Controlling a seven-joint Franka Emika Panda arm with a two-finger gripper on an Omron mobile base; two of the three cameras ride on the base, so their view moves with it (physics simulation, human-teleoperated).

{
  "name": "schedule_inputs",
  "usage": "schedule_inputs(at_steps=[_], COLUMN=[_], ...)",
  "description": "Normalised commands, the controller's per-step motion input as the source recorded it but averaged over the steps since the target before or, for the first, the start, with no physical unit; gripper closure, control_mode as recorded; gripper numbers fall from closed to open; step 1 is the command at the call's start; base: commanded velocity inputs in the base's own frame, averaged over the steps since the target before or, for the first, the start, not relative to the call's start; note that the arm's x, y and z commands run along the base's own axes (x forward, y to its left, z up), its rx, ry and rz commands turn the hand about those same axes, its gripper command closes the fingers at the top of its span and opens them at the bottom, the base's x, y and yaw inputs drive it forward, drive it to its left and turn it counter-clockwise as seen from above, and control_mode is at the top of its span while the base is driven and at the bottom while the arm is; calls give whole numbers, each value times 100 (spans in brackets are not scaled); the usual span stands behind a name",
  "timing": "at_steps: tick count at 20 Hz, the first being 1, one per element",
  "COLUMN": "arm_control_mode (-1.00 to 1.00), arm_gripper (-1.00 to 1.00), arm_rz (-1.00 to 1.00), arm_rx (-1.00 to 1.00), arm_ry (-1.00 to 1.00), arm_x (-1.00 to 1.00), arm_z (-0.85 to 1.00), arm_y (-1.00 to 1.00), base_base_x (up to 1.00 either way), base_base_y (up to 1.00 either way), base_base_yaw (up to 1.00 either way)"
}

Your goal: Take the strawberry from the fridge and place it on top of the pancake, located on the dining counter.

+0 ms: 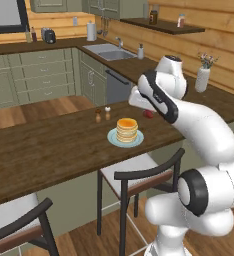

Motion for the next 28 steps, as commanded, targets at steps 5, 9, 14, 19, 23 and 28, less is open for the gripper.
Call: schedule_inputs(at_steps=[5,9,14,19,23,28], arm_control_mode=[-100,-100,-100,-100,-100,-100], arm_gripper=[100,100,100,100,100,100], arm_rz=[0,0,0,0,0,0], arm_rx=[0,0,-2,0,0,-1], arm_ry=[2,0,0,0,0,0], arm_x=[75,61,52,48,41,30], arm_z=[-38,-40,-47,-33,-26,-21], arm_y=[0,0,0,0,0,0], base_base_x=[0,0,0,0,0,0], base_base_y=[0,0,0,0,0,0], base_base_yaw=[0,0,0,0,0,0])
